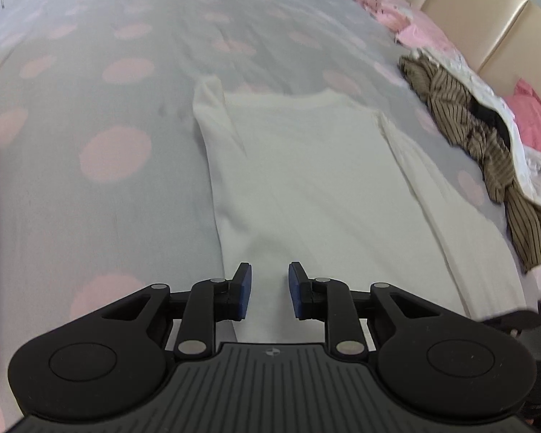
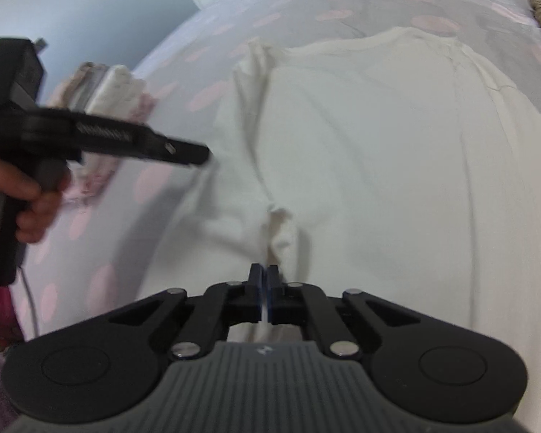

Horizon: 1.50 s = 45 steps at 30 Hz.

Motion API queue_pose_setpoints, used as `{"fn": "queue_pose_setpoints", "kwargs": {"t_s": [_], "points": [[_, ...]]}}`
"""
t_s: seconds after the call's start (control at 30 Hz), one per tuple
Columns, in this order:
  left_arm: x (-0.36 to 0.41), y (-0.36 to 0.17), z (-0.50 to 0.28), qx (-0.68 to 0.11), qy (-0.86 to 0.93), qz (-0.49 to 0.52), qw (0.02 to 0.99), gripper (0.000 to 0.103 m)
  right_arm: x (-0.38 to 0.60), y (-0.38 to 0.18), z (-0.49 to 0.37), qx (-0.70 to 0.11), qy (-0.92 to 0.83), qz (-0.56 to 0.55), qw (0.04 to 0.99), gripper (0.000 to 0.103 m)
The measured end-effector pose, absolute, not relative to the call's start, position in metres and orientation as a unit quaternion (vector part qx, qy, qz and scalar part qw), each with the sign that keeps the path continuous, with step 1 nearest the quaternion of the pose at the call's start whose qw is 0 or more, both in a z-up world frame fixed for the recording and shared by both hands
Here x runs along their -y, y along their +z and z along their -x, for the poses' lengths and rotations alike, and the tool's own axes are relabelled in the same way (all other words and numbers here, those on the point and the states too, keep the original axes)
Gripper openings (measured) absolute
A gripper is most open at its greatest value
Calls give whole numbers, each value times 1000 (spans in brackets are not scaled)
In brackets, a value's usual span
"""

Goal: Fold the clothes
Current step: 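Grasp the shirt collar with the left tool while the right tool grasps the sleeve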

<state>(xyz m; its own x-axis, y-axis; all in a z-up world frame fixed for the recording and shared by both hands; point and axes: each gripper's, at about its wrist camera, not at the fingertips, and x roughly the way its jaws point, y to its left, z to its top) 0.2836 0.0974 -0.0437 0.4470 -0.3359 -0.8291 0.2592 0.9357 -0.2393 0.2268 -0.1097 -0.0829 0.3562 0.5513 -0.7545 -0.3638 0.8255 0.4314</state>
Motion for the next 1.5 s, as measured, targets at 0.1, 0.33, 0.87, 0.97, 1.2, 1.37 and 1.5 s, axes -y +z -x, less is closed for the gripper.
{"fn": "queue_pose_setpoints", "kwargs": {"t_s": [0.1,0.33,0.87,0.97,1.2,1.37,1.5], "points": [[-90,-42,-304,-480,-158,25,863,23,110,-82,-231,-506,276,-103,811,4],[-82,-52,-360,-464,-91,12,881,4,107,-85,-236,-514,286,-96,803,5],[-99,-70,-413,-474,-47,86,875,8,120,-95,-244,-528,304,-111,785,5],[-96,-66,-411,-469,-44,74,879,9,117,-92,-241,-528,301,-103,787,5],[-88,-41,-398,-444,-51,47,893,25,117,-72,-230,-505,308,-91,801,36],[-63,-7,-364,-416,-97,-1,904,35,126,-49,-201,-478,320,-71,815,39],[-38,10,-323,-398,-116,-40,909,52,137,-42,-164,-472,311,-55,823,58]]}}
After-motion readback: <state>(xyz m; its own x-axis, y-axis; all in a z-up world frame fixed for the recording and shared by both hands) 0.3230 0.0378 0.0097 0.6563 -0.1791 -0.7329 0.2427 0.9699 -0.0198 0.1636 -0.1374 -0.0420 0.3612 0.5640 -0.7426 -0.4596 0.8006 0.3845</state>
